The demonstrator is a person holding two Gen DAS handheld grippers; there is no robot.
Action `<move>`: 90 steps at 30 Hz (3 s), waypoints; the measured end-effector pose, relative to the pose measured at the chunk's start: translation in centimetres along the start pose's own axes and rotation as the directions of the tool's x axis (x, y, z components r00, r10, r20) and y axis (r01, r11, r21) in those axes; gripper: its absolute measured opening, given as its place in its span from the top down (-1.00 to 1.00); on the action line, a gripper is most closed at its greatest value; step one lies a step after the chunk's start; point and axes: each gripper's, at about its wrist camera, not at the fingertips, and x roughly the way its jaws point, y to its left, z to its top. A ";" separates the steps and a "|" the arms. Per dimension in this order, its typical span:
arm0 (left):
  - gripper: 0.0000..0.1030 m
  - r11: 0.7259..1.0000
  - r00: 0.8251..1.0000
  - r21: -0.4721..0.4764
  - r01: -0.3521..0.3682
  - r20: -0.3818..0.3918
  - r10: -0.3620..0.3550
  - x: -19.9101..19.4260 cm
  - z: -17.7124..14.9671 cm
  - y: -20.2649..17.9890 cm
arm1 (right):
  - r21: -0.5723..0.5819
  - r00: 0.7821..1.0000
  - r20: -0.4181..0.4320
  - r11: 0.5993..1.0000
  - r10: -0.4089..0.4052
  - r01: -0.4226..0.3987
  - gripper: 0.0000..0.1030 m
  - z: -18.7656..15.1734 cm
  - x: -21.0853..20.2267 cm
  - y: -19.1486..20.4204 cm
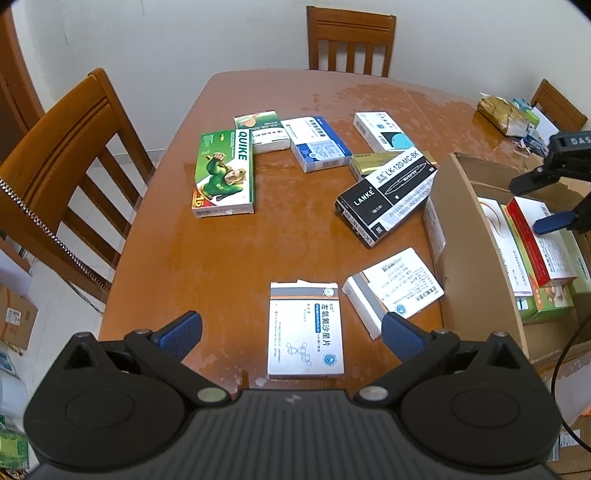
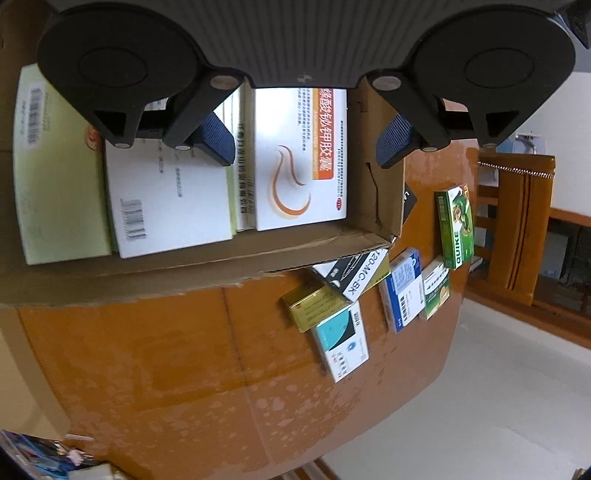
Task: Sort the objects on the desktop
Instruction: 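Withdraw the right gripper from the cardboard box back over the table, then move the right gripper down onto the green QUIKE box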
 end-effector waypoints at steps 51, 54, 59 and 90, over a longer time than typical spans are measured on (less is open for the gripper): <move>-0.99 0.970 0.976 0.109 0.219 -0.008 -0.220 5.8 0.4 20.4 | -0.376 0.943 0.129 0.865 -0.306 0.332 -0.80 -0.2 25.6 32.8; -0.99 0.969 0.975 0.104 0.223 -0.011 -0.223 6.0 0.4 20.5 | -0.398 0.940 0.134 0.852 -0.313 0.340 -0.80 -0.2 25.9 33.2; -0.99 0.968 0.974 0.105 0.228 -0.011 -0.228 6.2 0.5 20.3 | -0.396 0.936 0.132 0.849 -0.325 0.351 -0.80 0.2 26.1 33.3; -0.99 0.964 0.969 0.103 0.247 -0.008 -0.248 6.7 0.9 20.5 | -0.343 0.911 -0.007 0.856 -0.413 0.386 -0.51 -0.7 26.7 30.6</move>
